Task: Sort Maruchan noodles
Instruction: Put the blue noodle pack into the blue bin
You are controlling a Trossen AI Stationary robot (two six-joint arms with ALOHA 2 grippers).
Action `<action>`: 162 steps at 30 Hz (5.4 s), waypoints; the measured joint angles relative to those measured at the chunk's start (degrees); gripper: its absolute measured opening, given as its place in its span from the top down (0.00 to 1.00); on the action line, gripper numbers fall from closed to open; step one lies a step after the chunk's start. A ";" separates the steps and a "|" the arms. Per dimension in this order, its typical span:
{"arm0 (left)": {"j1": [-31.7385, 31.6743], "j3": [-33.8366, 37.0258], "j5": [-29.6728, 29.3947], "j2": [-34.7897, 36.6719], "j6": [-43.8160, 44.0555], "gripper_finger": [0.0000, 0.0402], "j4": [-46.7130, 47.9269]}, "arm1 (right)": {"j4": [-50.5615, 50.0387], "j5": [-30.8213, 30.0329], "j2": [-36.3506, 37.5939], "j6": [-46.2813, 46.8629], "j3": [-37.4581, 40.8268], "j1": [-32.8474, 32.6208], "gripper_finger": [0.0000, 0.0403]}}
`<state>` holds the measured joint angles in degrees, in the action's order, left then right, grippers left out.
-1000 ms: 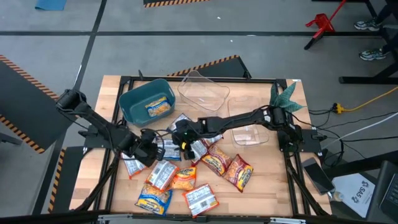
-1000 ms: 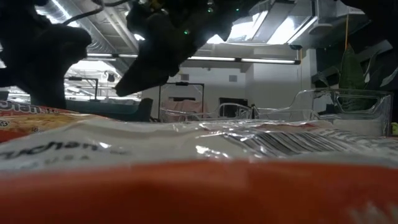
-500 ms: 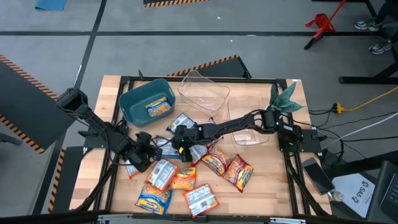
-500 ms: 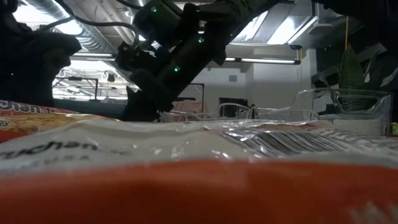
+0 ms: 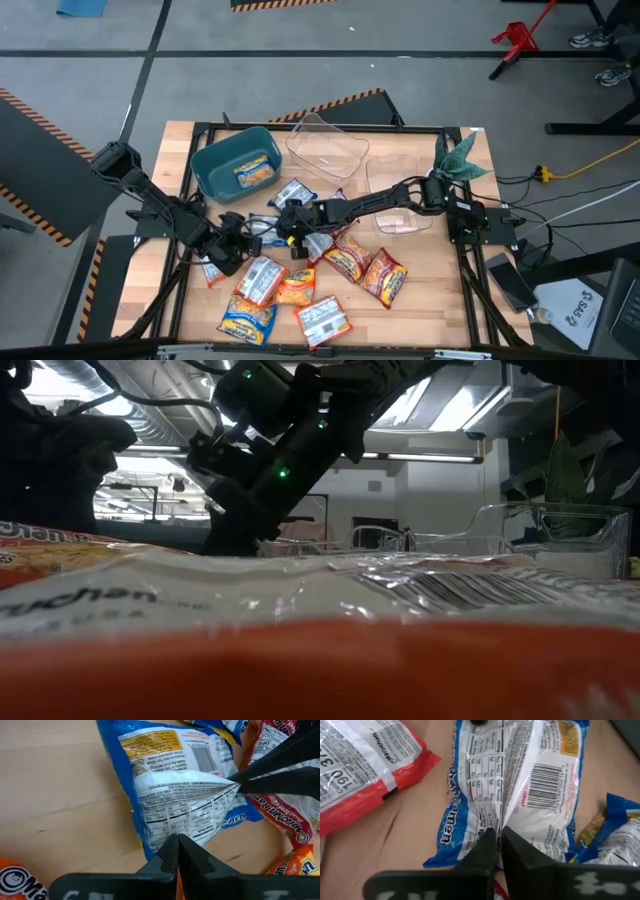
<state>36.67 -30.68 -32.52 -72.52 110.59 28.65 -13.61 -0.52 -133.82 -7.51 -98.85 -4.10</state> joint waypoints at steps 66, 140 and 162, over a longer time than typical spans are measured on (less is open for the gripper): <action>-3.70 12.98 8.94 6.60 1.89 1.00 -3.97 | -1.95 10.65 5.93 -29.33 0.07 2.64 0.27; -14.28 13.68 10.07 9.45 -28.50 0.99 -16.45 | 11.23 4.89 0.69 -42.26 -0.12 3.11 0.80; -14.19 3.40 6.13 38.87 -44.77 0.83 -2.75 | 2.93 1.62 7.42 -23.59 0.33 5.03 0.82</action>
<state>22.48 -27.28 -26.39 -33.65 65.82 25.90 -10.68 1.10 -126.40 -31.10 -98.52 0.93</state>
